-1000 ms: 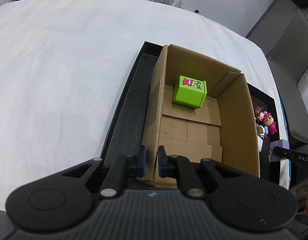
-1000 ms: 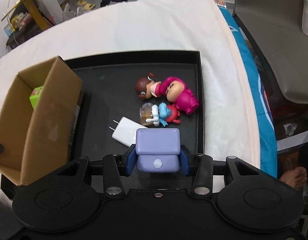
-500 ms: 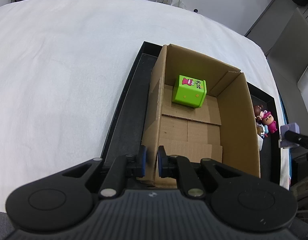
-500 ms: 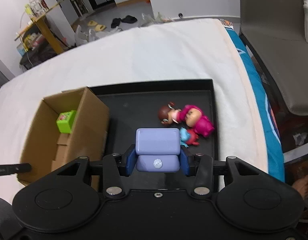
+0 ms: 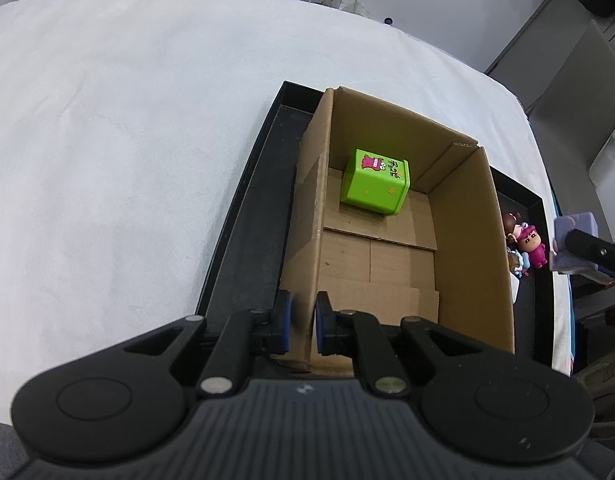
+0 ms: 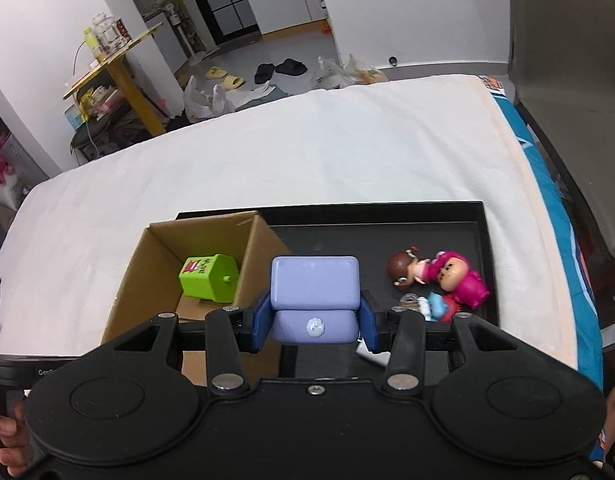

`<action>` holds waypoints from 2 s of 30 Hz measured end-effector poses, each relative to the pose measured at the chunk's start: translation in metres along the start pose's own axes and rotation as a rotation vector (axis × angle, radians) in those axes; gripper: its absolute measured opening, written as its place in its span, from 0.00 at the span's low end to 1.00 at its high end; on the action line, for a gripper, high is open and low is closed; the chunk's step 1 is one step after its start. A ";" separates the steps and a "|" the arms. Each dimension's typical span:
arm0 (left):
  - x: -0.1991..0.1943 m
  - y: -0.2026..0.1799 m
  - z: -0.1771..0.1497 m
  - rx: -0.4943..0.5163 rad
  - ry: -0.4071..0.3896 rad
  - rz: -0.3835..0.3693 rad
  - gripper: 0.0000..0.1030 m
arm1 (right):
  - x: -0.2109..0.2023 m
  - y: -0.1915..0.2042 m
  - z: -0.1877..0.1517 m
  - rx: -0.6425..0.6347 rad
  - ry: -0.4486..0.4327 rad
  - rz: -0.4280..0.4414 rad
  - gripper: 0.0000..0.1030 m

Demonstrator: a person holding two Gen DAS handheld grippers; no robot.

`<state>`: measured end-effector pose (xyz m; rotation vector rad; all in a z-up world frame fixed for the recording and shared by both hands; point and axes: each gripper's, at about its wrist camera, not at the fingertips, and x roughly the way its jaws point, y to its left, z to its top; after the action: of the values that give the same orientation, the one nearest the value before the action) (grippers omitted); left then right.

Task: Organize rigid objects
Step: 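Lift the lavender block toy and carry it over the box, then lower the lavender block beside the green cube and open the right gripper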

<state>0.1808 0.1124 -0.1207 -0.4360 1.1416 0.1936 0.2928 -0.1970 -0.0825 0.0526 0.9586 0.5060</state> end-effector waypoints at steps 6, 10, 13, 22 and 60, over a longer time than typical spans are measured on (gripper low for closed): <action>-0.001 0.001 0.000 0.004 -0.001 -0.009 0.10 | 0.006 0.019 0.005 -0.015 -0.004 0.006 0.42; -0.001 0.001 0.001 0.009 0.000 -0.010 0.10 | 0.006 0.033 0.012 -0.036 -0.018 0.012 0.42; 0.000 0.001 0.001 0.010 0.001 -0.015 0.10 | 0.008 0.044 0.017 -0.051 -0.021 0.022 0.42; 0.001 0.000 0.000 0.028 0.003 -0.025 0.10 | 0.025 0.071 0.029 -0.087 -0.018 0.025 0.42; 0.001 -0.001 0.003 0.024 0.007 -0.043 0.11 | 0.047 0.099 0.033 -0.162 0.055 -0.047 0.68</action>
<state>0.1846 0.1124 -0.1205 -0.4402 1.1396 0.1412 0.3025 -0.0832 -0.0739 -0.1298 0.9675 0.5418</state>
